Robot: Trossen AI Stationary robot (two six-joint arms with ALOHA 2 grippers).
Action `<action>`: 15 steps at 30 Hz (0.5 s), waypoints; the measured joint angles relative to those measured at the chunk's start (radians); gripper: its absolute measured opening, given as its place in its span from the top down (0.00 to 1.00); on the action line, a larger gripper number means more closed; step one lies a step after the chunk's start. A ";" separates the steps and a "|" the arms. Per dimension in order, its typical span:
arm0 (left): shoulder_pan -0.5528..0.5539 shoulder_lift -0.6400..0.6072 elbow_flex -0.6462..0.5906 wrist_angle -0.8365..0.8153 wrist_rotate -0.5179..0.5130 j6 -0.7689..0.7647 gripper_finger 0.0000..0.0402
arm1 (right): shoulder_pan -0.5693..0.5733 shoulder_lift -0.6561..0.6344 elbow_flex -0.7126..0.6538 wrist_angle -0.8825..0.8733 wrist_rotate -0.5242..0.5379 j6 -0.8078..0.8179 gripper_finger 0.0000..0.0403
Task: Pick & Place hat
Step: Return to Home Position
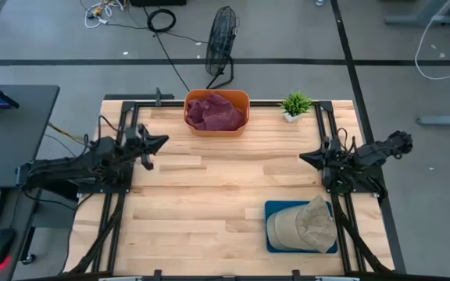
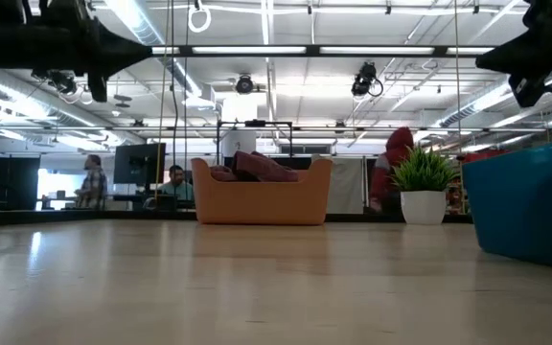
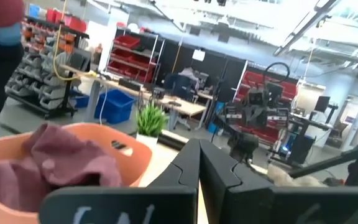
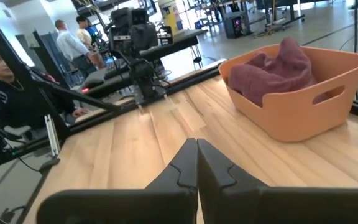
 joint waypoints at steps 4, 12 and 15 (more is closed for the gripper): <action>0.000 0.000 -0.039 0.004 0.000 -0.005 0.99 | 0.000 0.000 -0.024 0.027 0.000 0.000 1.00; 0.000 0.000 -0.098 0.009 0.000 0.001 0.99 | 0.000 0.000 -0.100 0.135 0.000 0.000 1.00; 0.000 0.000 -0.123 0.004 0.000 0.000 0.99 | 0.000 0.000 -0.143 0.195 0.000 0.000 1.00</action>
